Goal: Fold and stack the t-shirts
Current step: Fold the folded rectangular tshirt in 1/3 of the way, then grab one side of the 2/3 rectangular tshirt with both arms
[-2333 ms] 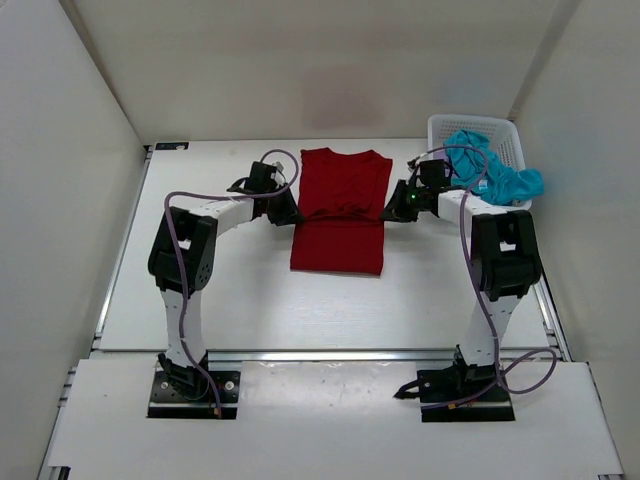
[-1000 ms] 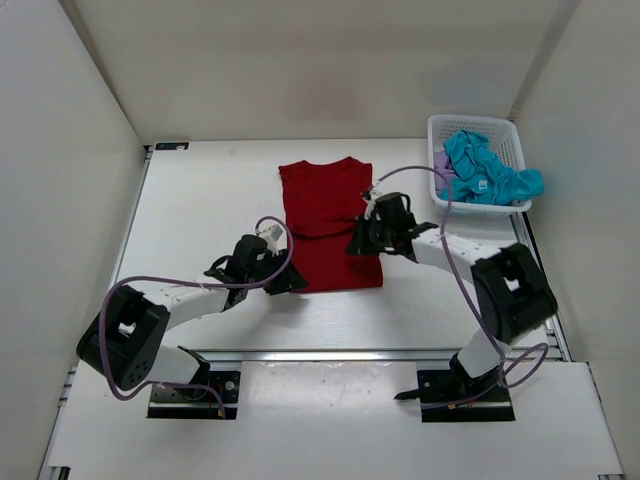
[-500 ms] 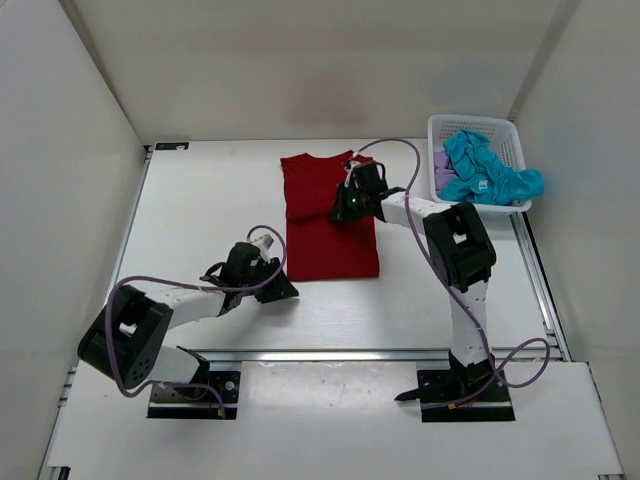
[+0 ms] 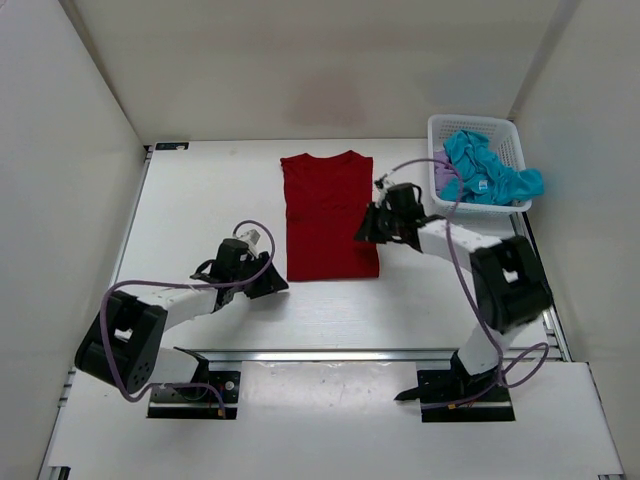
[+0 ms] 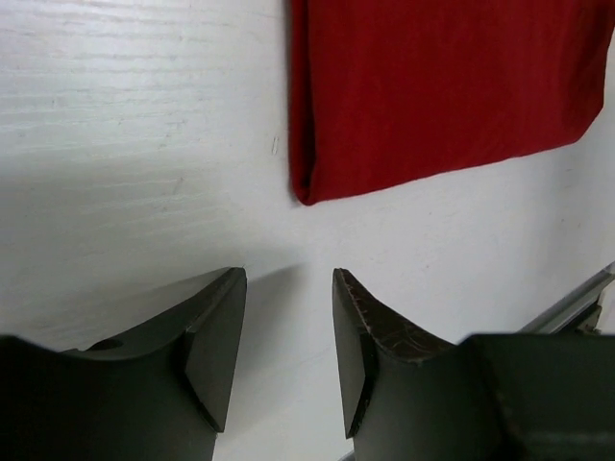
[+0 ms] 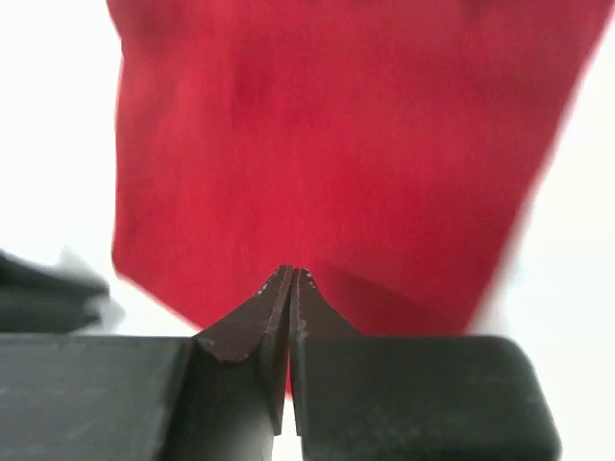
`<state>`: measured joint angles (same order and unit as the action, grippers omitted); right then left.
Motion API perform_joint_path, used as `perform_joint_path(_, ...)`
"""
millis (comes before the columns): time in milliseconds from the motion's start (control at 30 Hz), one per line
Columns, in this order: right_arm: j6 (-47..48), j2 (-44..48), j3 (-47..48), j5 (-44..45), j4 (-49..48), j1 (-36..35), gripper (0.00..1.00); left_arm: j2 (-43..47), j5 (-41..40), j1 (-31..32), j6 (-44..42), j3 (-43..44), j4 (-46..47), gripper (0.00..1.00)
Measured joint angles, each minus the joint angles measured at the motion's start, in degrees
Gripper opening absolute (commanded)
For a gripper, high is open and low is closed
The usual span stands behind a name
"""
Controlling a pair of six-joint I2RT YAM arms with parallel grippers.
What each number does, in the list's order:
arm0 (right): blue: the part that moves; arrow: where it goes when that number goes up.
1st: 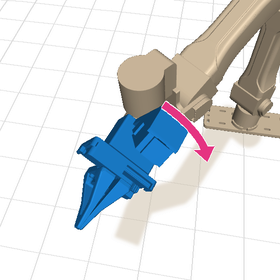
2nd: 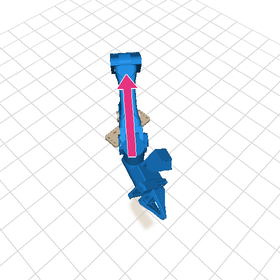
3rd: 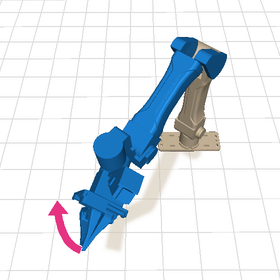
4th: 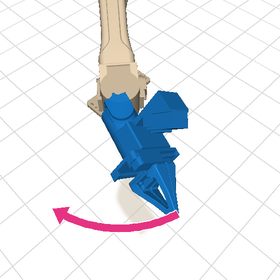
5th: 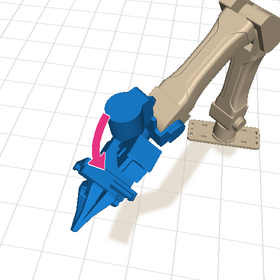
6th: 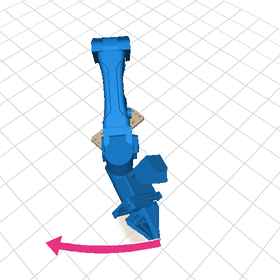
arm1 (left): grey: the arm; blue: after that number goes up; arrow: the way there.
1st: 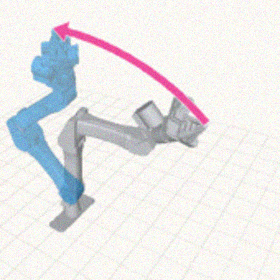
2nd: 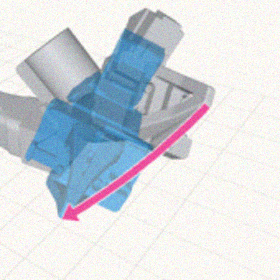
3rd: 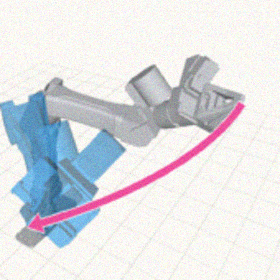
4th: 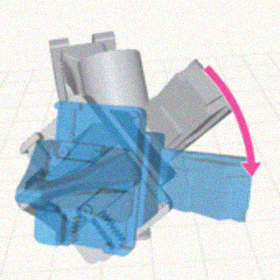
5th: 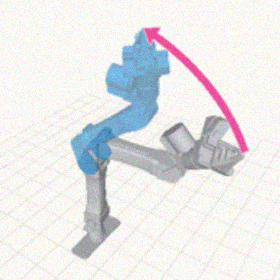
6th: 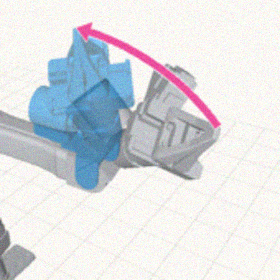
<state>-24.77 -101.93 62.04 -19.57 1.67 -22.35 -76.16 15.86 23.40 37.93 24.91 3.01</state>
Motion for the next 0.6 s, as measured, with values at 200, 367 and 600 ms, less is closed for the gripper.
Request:
perform_joint_path(200, -2.23, 18.73, -21.99, -0.63, -2.54, 3.61, 0.33, -4.37, -0.22, 0.55, 0.44, 2.64, 2.43, 0.54)
perform_joint_path(367, -2.69, 21.75, -29.14, -0.37, -3.65, 5.44, 0.42, -7.69, -0.74, 1.01, 0.66, 4.76, 4.35, 0.51)
perform_joint_path(600, -3.76, 16.76, -29.99, -2.75, -7.8, 5.95, 0.32, -10.25, -1.88, 1.22, 0.66, 6.38, 5.55, 0.44)
